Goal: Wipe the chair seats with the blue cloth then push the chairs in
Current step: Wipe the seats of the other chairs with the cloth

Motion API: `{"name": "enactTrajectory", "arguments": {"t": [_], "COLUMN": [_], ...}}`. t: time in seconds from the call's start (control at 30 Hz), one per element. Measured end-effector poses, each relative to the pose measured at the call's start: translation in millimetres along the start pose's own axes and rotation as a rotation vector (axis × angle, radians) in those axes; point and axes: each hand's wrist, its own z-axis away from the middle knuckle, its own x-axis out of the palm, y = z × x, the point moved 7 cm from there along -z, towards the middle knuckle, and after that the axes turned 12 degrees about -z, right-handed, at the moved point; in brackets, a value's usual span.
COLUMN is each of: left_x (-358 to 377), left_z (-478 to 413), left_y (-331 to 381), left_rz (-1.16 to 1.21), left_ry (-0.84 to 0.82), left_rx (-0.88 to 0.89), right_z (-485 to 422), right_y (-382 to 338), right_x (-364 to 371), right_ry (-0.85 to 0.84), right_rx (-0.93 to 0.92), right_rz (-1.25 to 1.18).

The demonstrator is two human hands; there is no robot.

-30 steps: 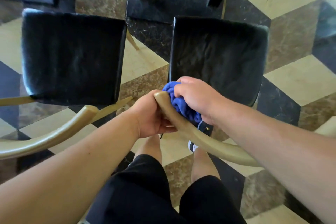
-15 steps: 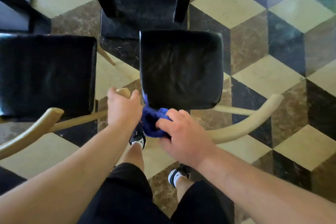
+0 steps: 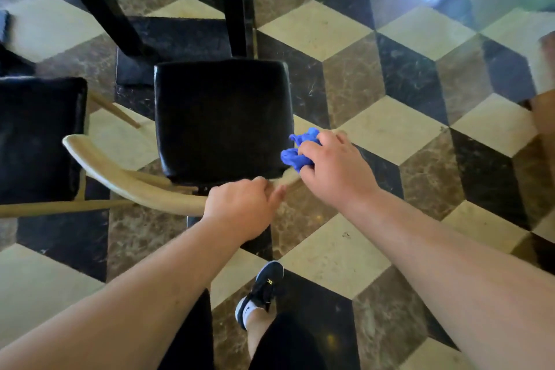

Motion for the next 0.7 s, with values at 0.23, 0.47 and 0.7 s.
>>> {"name": "enactTrajectory", "arguments": {"t": [0.23,0.47,0.7], "left_x": [-10.4,8.5,51.5], "left_z": [-53.8,-80.5,-120.1], "left_y": [51.0,42.6,11.8], "left_rz": [0.327,0.853,1.0], "left_ry": [-0.248,-0.762,-0.868], "left_rx": [0.104,0.011,-0.179], "right_z": [-56.8,-103.4,-110.8], "right_y": [21.4,15.1,50.0], "right_x": [-7.3,44.4,124.7], "right_ry": [-0.175,-1.0,-1.328], "right_rx": [0.118,0.188,0.235], "right_rz": [0.15,0.382,0.262]}}
